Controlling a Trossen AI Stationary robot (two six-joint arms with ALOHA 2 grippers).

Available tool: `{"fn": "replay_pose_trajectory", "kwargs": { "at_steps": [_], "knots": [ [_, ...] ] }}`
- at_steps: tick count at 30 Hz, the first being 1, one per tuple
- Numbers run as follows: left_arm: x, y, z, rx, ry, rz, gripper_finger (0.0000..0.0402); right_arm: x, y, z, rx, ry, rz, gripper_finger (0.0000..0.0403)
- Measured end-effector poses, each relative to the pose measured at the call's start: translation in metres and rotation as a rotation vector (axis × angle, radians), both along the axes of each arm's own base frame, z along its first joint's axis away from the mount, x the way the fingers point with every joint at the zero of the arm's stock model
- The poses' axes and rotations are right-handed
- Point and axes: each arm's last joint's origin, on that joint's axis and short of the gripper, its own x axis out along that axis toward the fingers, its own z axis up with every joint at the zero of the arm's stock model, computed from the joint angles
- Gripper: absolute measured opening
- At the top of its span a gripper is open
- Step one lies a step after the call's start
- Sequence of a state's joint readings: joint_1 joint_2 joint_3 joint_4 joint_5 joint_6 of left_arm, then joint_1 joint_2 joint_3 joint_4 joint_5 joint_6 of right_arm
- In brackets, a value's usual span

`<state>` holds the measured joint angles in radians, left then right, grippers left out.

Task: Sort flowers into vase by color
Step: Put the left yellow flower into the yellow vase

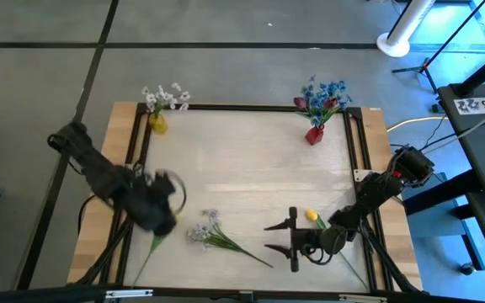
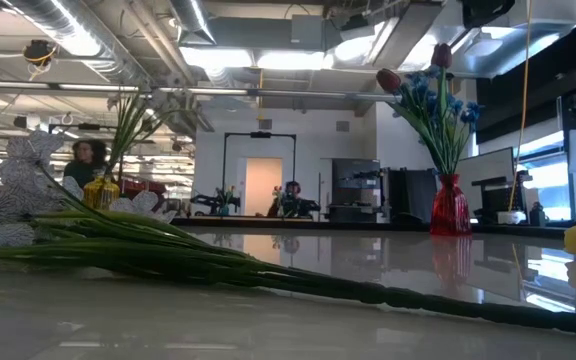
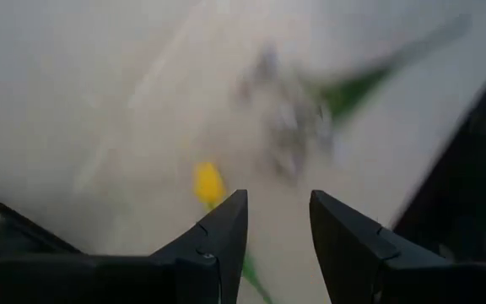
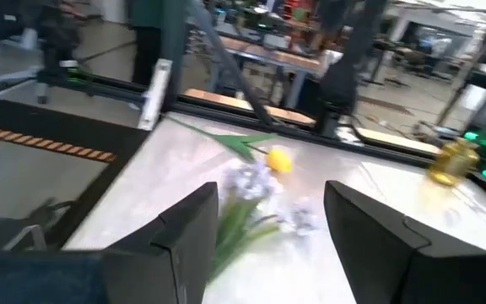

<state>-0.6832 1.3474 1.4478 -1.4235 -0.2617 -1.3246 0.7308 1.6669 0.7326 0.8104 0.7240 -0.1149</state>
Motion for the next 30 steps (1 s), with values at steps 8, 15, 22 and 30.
{"fn": "replay_pose_trajectory", "kwargs": {
  "at_steps": [8, 15, 22, 30],
  "knots": [
    [-0.019, -0.053, -0.090, -0.160, 0.264, 0.040, 0.0125, 0.017, -0.023, 0.000, -0.005, 0.004, -0.079, 0.0217],
    [-0.023, -0.042, -0.153, -0.120, 0.463, 0.148, 0.0125, 0.029, -0.038, -0.001, 0.015, 0.018, -0.004, 0.0217],
    [-0.012, -0.017, -0.182, -0.099, 0.446, 0.183, 0.0125, 0.031, -0.042, -0.003, 0.006, 0.039, 0.008, 0.0218],
    [0.001, -0.004, -0.199, -0.181, 0.382, 0.122, 0.0125, 0.031, -0.041, -0.004, 0.005, 0.046, 0.015, 0.0217]
  ]
}}
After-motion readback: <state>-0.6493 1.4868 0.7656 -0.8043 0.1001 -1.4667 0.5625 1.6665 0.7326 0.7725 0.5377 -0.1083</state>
